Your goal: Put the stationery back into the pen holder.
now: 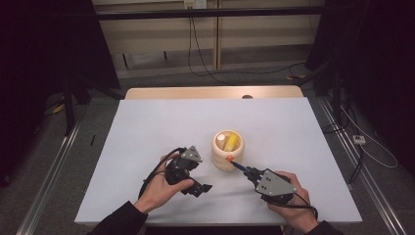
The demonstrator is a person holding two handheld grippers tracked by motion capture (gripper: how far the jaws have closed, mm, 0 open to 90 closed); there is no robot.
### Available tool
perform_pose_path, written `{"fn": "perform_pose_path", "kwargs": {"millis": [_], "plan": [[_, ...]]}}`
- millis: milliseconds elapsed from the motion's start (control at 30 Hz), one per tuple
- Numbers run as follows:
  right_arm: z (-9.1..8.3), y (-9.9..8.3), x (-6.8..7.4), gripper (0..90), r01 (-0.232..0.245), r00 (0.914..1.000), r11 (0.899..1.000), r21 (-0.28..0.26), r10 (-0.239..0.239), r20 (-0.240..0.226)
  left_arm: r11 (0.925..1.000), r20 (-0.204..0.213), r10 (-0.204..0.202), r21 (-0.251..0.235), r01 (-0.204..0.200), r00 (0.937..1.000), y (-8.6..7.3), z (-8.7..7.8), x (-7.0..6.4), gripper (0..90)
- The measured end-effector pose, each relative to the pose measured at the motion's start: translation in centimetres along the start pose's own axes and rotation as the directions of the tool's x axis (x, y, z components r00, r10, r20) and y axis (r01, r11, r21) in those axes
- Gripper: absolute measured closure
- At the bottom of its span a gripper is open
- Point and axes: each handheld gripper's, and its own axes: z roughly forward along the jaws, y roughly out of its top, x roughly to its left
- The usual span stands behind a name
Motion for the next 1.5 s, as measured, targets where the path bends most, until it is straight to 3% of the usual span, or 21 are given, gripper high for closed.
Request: {"fn": "perform_pose_path", "kwargs": {"millis": [133, 233, 300, 367, 600, 667, 800, 967, 1133, 1200, 1233, 1300, 1367, 1433, 1500], "plan": [[0.0, 0.1, -0.8, 80.3, -0.088, 0.9961, 0.996, -0.014, 0.088, -0.012, 0.9976, -0.051, -0.045, -0.055, 0.043, 0.9977, -1.1, -1.1, 1.2, 8.9], [0.2, 0.0, -1.3, 80.2, -0.139, 0.9902, 0.990, -0.018, 0.138, -0.020, 0.9961, -0.082, -0.064, -0.066, 0.059, 0.9945, -2.0, -1.6, 1.9, 8.9], [0.2, 0.0, -1.6, 80.2, -0.178, 0.9838, 0.984, -0.025, 0.177, -0.029, 0.9947, -0.111, -0.079, -0.074, 0.071, 0.9907, -2.7, -1.9, 2.3, 8.8], [0.3, 0.1, -1.9, 80.2, -0.215, 0.9762, 0.976, -0.030, 0.214, -0.034, 0.9906, -0.170, -0.100, -0.110, 0.082, 0.9805, -3.3, -2.4, 2.5, 7.6], [0.7, 0.2, -2.8, 80.2, -0.309, 0.9502, 0.950, -0.036, 0.307, -0.053, 0.9840, -0.197, -0.137, -0.140, 0.111, 0.9708, -5.0, -3.9, 2.6, 7.2], [0.7, 0.5, -3.1, 80.2, -0.332, 0.9425, 0.942, -0.047, 0.329, -0.059, 0.9855, -0.217, -0.120, -0.143, 0.090, 0.9686, -5.5, -4.4, 2.6, 6.9], [0.9, 1.0, -3.8, 80.2, -0.348, 0.9367, 0.936, -0.061, 0.344, -0.066, 0.9765, -0.201, -0.167, -0.169, 0.134, 0.9652, -7.1, -5.0, 2.9, 6.9], [1.3, 1.9, -4.7, 80.2, -0.377, 0.9253, 0.921, -0.098, 0.369, -0.086, 0.9666, -0.230, -0.218, -0.186, 0.177, 0.9484, -8.8, -6.4, 3.0, 6.9], [1.4, 3.4, -6.1, 80.1, -0.383, 0.9233, 0.915, -0.131, 0.373, -0.091, 0.9572, -0.252, -0.250, -0.210, 0.200, 0.9347, -10.3, -7.1, 2.7, 6.7], [1.6, 4.0, -6.7, 80.2, -0.387, 0.9215, 0.910, -0.146, 0.377, -0.093, 0.9475, -0.241, -0.275, -0.232, 0.220, 0.9308, -11.1, -6.8, 2.6, 6.6], [1.6, 4.2, -6.9, 80.2, -0.394, 0.9186, 0.906, -0.154, 0.384, -0.092, 0.9405, -0.234, -0.292, -0.246, 0.234, 0.9272, -11.4, -6.6, 2.6, 6.6], [1.9, 4.7, -7.4, 80.1, -0.432, 0.9011, 0.885, -0.173, 0.418, -0.115, 0.9278, -0.223, -0.323, -0.266, 0.262, 0.9197, -12.0, -6.3, 2.6, 6.8], [2.2, 5.3, -7.8, 80.1, -0.440, 0.8975, 0.877, -0.191, 0.425, -0.117, 0.9282, -0.217, -0.322, -0.264, 0.262, 0.9217, -12.1, -6.4, 2.6, 7.1], [2.4, 5.8, -8.0, 80.1, -0.452, 0.8919, 0.867, -0.212, 0.434, -0.126, 0.9277, -0.231, -0.317, -0.277, 0.250, 0.9198, -12.1, -6.5, 2.6, 7.1], [2.7, 6.2, -8.3, 80.1, -0.456, 0.8902, 0.862, -0.221, 0.439, -0.121, 0.9280, -0.247, -0.312, -0.286, 0.239, 0.9175, -12.1, -6.5, 2.5, 6.9]]}}
